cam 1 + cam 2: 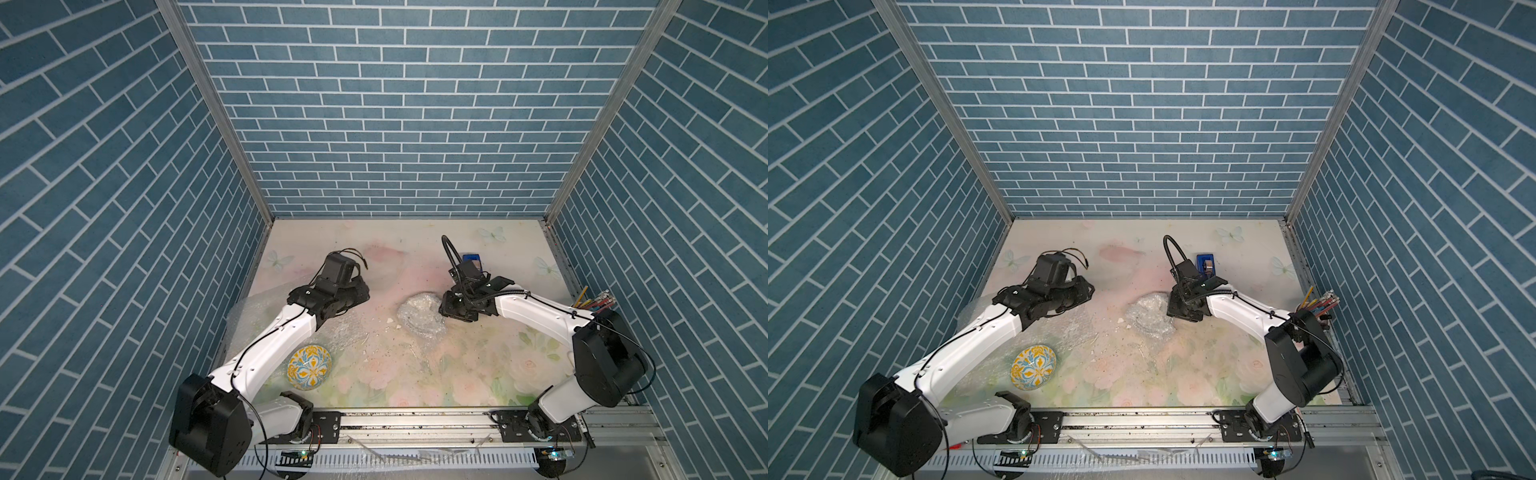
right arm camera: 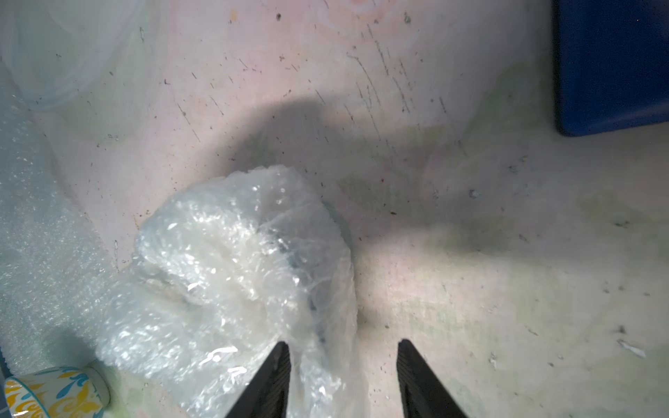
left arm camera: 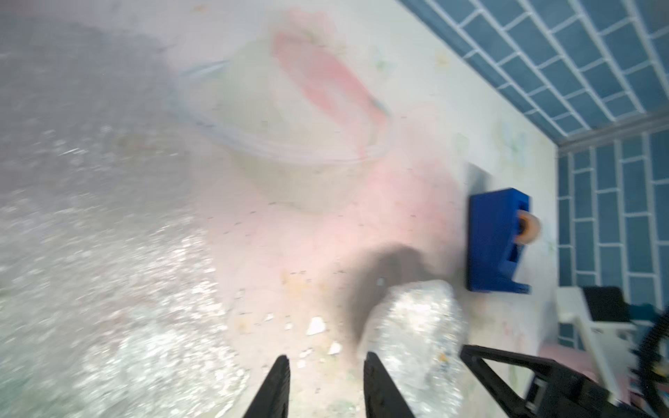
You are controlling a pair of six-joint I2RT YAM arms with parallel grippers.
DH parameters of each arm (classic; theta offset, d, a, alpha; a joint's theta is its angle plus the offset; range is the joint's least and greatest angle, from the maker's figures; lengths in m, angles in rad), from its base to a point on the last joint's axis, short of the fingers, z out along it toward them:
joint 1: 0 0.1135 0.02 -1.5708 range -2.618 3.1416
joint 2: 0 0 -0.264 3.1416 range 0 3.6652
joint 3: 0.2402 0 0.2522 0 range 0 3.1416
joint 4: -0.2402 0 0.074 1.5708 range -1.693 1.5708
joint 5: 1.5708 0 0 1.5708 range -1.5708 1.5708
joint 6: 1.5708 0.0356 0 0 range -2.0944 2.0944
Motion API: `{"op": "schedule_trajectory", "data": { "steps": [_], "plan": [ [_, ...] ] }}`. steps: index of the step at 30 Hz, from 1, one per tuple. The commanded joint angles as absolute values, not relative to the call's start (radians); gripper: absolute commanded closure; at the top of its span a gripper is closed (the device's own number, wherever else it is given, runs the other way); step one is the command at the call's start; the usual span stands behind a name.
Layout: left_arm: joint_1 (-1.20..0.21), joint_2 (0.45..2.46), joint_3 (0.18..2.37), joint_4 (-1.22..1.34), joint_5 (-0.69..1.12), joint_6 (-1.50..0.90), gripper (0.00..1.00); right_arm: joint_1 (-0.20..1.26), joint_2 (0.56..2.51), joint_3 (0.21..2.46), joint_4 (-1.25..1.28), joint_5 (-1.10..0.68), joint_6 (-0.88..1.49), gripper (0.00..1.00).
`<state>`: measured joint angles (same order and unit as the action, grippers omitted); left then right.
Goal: Wrap bowls in bubble wrap
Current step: Move the bubble-wrapped bowl to the center of the board, then move the bubble wrap to the center of the board.
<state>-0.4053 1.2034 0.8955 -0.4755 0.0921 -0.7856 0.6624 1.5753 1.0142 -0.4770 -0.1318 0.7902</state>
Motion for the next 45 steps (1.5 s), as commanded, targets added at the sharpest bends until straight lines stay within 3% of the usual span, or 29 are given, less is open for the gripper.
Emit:
{"op": "schedule_trajectory", "data": {
  "steps": [1,5,8,14,17,29,38,41,45],
  "plan": [
    [-0.326,1.171,0.844,-0.567,0.078,-0.764,0.65,0.661,1.599,1.006,-0.427,-0.179,0.768,0.54],
    [-0.244,1.184,0.792,-0.562,0.106,-0.763,0.71,0.661,1.639,1.0,-0.38,-0.213,0.778,0.57],
    [-0.217,1.217,0.769,-0.548,0.114,-0.762,0.74,0.661,1.664,1.003,-0.368,-0.212,0.781,0.65],
    [-0.206,1.297,0.738,-0.485,0.143,-0.778,0.78,0.644,1.705,1.055,-0.385,-0.167,0.767,0.92],
    [-0.205,1.33,0.738,-0.452,0.143,-0.797,0.78,0.619,1.717,1.1,-0.405,-0.148,0.752,1.0],
    [-0.206,1.548,0.784,-0.332,0.111,-0.822,0.83,0.516,1.87,1.384,-0.503,-0.132,0.692,1.0],
    [-0.269,1.631,0.739,-0.249,0.212,-0.925,0.88,0.485,1.927,1.415,-0.502,-0.188,0.675,0.99],
    [-0.355,1.63,0.755,-0.248,0.222,-0.953,0.88,0.485,1.933,1.42,-0.507,-0.206,0.672,0.93],
    [-0.473,1.638,0.78,-0.249,0.228,-0.992,0.88,0.485,1.924,1.428,-0.516,-0.207,0.659,0.75]
  ]
}}
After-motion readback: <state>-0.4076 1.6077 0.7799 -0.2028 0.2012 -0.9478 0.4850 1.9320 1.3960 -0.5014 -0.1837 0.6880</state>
